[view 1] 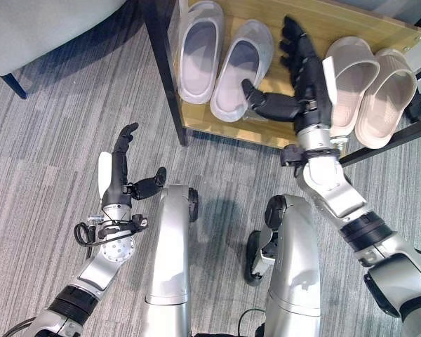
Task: Arrange the slippers neatly on the shoe rack.
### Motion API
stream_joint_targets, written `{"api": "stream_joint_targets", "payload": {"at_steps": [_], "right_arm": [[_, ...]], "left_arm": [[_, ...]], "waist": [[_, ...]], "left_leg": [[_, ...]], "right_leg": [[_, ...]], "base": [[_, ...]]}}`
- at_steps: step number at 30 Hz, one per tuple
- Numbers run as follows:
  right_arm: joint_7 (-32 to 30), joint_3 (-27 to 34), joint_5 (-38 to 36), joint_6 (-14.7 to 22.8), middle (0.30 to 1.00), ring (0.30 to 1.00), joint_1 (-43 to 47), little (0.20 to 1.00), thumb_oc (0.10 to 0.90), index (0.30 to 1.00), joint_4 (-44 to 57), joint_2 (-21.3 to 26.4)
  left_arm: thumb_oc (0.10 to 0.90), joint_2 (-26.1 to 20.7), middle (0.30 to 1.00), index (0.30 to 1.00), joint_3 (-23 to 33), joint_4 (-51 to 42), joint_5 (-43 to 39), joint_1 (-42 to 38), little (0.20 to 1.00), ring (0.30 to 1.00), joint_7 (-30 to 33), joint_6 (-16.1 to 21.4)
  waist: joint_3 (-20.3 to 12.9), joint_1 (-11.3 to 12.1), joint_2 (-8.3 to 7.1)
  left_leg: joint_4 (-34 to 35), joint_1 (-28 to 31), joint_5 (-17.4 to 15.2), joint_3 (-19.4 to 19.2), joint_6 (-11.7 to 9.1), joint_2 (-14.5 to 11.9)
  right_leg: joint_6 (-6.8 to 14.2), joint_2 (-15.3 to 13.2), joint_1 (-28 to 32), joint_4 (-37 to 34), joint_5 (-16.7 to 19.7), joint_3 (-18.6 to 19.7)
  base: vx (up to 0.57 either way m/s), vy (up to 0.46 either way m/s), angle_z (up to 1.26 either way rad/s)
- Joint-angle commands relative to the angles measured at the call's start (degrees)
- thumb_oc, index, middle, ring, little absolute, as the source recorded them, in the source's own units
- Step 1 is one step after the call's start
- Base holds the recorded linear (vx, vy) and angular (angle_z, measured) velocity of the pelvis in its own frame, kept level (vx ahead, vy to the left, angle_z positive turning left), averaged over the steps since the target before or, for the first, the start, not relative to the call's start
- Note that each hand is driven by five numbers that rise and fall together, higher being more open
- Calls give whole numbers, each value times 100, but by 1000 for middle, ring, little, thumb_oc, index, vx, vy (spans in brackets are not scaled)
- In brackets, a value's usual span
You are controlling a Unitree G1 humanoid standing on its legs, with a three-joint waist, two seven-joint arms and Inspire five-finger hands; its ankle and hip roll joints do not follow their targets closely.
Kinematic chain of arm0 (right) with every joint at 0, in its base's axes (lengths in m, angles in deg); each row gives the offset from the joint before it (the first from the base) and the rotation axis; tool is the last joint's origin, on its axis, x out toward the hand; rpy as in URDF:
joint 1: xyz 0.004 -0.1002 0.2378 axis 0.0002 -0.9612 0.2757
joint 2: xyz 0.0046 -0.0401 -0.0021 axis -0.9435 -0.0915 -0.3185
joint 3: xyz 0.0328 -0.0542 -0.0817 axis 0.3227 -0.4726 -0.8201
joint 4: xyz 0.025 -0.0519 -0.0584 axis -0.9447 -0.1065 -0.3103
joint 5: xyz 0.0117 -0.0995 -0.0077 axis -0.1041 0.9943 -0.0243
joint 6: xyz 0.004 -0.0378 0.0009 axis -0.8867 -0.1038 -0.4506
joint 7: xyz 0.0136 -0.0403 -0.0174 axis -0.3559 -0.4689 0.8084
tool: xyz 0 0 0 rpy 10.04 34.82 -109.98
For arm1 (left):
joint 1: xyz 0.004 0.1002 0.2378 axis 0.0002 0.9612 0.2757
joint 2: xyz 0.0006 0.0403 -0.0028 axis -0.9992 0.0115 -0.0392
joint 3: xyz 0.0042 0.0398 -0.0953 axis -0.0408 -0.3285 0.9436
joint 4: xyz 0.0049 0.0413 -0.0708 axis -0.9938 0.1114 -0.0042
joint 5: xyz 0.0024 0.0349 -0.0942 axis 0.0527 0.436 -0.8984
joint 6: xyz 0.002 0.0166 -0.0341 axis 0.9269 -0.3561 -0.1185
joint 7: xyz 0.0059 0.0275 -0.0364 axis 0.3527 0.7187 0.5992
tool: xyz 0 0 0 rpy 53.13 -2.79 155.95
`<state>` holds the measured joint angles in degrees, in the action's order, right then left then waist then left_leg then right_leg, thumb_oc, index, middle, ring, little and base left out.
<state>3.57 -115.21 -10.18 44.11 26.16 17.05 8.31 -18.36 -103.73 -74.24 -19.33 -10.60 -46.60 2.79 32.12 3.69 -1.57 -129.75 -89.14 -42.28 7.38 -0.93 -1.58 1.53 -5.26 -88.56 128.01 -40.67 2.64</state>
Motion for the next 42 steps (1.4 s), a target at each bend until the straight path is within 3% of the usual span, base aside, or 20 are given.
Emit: {"api": "stream_joint_targets", "payload": {"at_steps": [1,8,22,42], "right_arm": [[-443,356,1247,93,900,900,478,900,800,900,754,348],[-450,64,1645,-359,900,900,657,900,800,900,128,214],[49,-272,925,-229,900,900,690,900,800,900,-370,27],[363,-451,1518,-492,900,900,591,900,800,900,-293,370]], "left_arm": [[800,205,900,900,-110,-469,448,-103,900,900,223,415],[800,309,900,900,-97,-404,566,-152,900,900,277,354],[800,269,900,900,-49,-453,512,-20,900,900,142,372],[800,288,900,900,42,-425,565,172,900,900,37,387]], "waist": [[-233,174,105],[-233,219,127],[-233,298,149],[-233,322,139]], "left_leg": [[89,-81,-339,47,347,234],[64,-81,-355,52,342,240],[24,-81,-398,63,318,250],[-18,-81,-429,77,306,272]], "right_leg": [[-446,-110,-140,-80,-90,-181],[-456,-122,-140,-57,-99,-213],[-464,-132,-140,-46,-98,-228],[-459,-144,-140,-9,-137,-219]], "base": [[0,0,0],[0,0,0],[0,0,0],[0,0,0]]}}
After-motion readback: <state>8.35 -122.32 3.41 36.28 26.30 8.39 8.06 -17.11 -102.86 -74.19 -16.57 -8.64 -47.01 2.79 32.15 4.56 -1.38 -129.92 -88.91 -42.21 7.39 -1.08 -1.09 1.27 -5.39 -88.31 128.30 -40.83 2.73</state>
